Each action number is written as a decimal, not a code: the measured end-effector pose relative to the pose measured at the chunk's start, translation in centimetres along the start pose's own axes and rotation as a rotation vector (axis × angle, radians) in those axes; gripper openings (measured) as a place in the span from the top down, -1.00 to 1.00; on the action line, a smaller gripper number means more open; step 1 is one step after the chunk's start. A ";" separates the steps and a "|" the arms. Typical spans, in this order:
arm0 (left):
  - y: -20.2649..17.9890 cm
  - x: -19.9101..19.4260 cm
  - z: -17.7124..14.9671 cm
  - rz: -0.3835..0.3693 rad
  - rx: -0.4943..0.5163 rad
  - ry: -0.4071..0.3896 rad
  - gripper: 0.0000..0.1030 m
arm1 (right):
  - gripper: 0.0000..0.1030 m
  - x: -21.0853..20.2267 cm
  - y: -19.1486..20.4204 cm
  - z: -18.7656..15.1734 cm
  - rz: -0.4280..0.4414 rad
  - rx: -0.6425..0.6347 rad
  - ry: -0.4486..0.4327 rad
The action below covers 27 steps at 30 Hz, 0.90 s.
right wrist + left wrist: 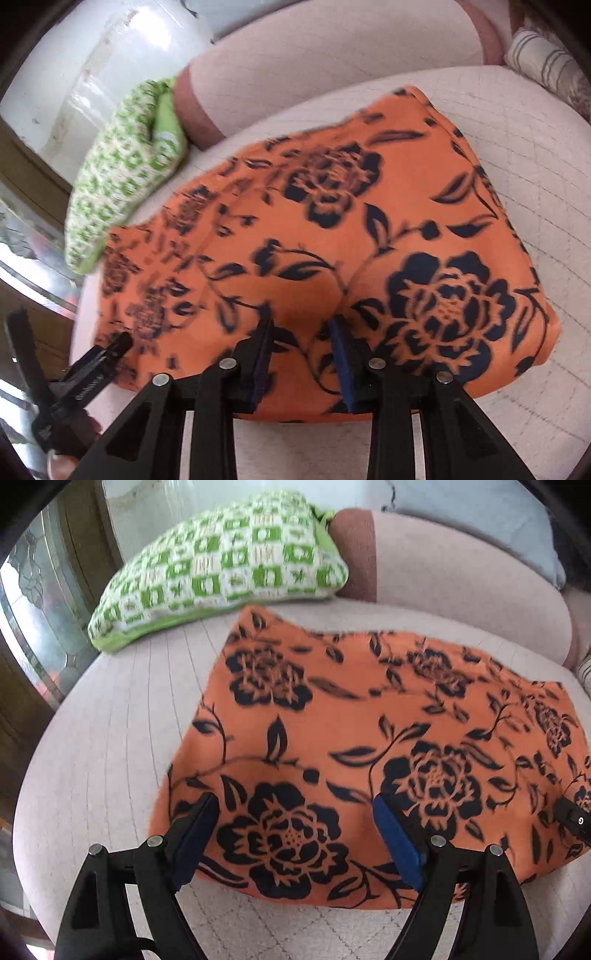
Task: Fold small clothes
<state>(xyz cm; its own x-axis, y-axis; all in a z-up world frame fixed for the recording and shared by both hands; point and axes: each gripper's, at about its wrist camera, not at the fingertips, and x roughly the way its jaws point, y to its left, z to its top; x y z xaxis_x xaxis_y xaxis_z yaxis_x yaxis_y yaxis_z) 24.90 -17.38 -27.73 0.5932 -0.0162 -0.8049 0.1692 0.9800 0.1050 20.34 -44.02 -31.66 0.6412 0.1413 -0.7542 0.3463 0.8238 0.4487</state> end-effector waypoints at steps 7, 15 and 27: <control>1.1 -2.2 0.2 0.021 -0.003 -0.075 -0.66 | 0.35 -2.2 3.3 -0.1 0.087 -0.100 -0.100; 3.1 -4.0 -0.1 0.035 -0.003 -0.114 -0.66 | 0.35 -2.2 5.8 -1.4 0.124 -0.144 -0.093; 4.4 -6.4 -1.2 0.025 -0.022 -0.158 -0.66 | 0.35 -2.6 6.7 -3.5 0.127 -0.159 -0.091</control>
<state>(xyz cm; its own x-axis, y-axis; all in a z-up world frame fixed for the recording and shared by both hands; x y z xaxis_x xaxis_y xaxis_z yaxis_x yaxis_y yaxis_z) 20.91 -12.71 -22.83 0.7137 -0.0211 -0.7001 0.1364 0.9846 0.1094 18.63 -36.96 -28.40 0.7342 0.2056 -0.6471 0.1508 0.8799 0.4506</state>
